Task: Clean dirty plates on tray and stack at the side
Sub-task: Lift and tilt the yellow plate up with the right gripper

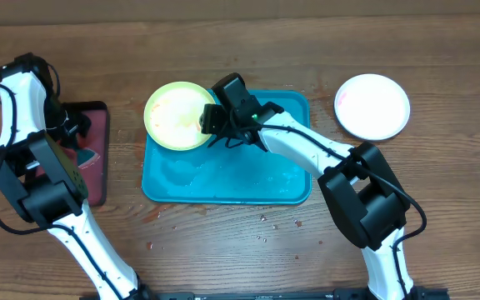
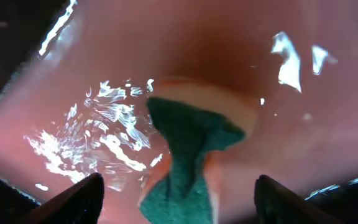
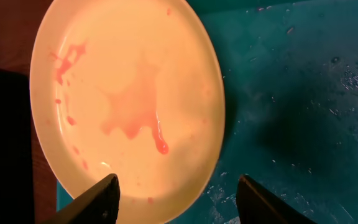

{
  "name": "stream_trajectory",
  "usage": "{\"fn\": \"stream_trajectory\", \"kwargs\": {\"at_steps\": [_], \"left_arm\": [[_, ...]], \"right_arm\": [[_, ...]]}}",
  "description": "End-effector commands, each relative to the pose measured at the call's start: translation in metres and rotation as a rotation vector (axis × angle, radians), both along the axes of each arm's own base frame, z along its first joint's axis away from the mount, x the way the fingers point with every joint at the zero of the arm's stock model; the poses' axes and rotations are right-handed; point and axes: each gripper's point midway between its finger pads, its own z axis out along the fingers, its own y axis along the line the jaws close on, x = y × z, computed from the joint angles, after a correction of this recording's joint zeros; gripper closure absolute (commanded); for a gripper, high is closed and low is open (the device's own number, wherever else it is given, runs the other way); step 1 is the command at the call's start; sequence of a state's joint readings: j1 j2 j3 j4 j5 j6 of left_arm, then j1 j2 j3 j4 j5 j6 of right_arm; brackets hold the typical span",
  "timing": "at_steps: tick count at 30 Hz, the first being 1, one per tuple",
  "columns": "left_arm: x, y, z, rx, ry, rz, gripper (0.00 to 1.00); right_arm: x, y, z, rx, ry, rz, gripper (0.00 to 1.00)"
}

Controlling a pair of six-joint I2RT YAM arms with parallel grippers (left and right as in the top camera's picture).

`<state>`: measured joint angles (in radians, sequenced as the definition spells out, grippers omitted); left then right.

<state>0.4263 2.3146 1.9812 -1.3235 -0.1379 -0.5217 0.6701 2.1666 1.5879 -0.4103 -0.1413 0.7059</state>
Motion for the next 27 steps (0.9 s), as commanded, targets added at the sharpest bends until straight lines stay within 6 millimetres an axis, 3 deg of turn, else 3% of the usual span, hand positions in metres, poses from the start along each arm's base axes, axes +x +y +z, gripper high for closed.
{"fn": "stream_trajectory", "kwargs": {"at_steps": [1, 3, 6, 15, 20, 24, 27], "left_arm": [[0.013, -0.006, 0.019, -0.034, -0.079, -0.001, 0.15], [0.013, -0.007, 0.019, -0.040, -0.079, -0.001, 0.01], [0.013, -0.007, 0.019, -0.040, -0.079, -0.002, 0.00], [0.013, -0.008, 0.019, -0.040, -0.079, -0.002, 0.00], [0.013, -0.008, 0.019, -0.040, -0.079, -0.002, 0.00], [0.013, -0.007, 0.019, -0.039, -0.079, -0.002, 0.00], [0.013, -0.007, 0.019, -0.039, -0.079, -0.002, 0.00]], "right_arm": [[0.015, 0.008, 0.029, 0.017, -0.050, 0.004, 0.38], [0.017, 0.009, 0.035, 0.017, -0.053, 0.004, 0.38], [0.019, 0.008, 0.036, 0.018, -0.051, -0.019, 0.39], [0.020, 0.007, -0.023, -0.015, 0.039, -0.070, 0.40], [0.017, 0.003, -0.039, -0.037, 0.071, -0.089, 0.41], [0.015, -0.002, -0.042, -0.061, 0.082, -0.097, 0.68], [0.012, -0.014, -0.046, -0.116, 0.105, -0.119, 0.78]]}}
